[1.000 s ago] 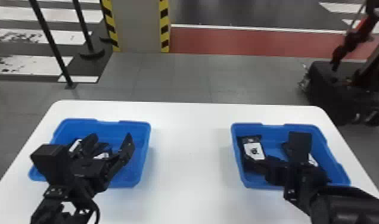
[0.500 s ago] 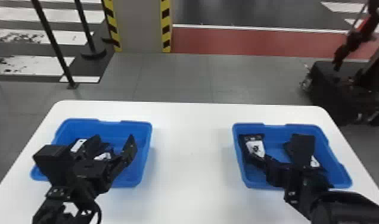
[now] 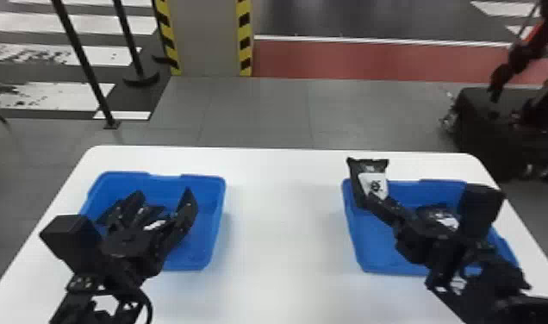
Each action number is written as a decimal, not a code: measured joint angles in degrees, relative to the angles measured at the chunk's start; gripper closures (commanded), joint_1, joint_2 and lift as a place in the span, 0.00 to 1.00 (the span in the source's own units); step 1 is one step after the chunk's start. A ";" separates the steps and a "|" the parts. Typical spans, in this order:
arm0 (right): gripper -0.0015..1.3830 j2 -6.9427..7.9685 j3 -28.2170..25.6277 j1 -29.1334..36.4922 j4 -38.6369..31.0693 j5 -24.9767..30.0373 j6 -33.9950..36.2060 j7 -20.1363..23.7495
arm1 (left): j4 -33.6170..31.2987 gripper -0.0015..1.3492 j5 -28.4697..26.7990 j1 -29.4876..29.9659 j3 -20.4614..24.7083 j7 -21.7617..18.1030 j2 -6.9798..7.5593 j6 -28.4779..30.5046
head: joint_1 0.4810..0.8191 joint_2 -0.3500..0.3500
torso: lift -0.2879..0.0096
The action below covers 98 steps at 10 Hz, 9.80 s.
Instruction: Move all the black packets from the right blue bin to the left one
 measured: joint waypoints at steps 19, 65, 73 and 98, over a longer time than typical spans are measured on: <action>0.82 1.30 21.79 -26.95 26.13 -9.48 6.34 36.31 | -0.17 0.15 13.67 -8.15 -6.92 -5.35 1.59 10.38 | 0.63 0.80 | 0.60; 0.80 0.98 -7.84 -2.24 5.10 9.22 4.14 -20.72 | 14.94 0.15 3.67 -5.38 -3.20 0.03 1.65 -16.19 | 0.63 0.25 | 0.60; 0.80 1.13 0.85 -9.83 6.78 4.60 -8.21 12.95 | 7.71 0.15 8.14 -5.86 -5.00 -2.63 1.63 -7.81 | 0.63 0.52 | 0.60; 0.12 0.29 15.04 -13.61 16.80 -9.42 -9.69 15.90 | 3.82 0.89 -5.21 -5.19 1.76 2.14 -0.04 -6.58 | 0.63 0.86 | 0.60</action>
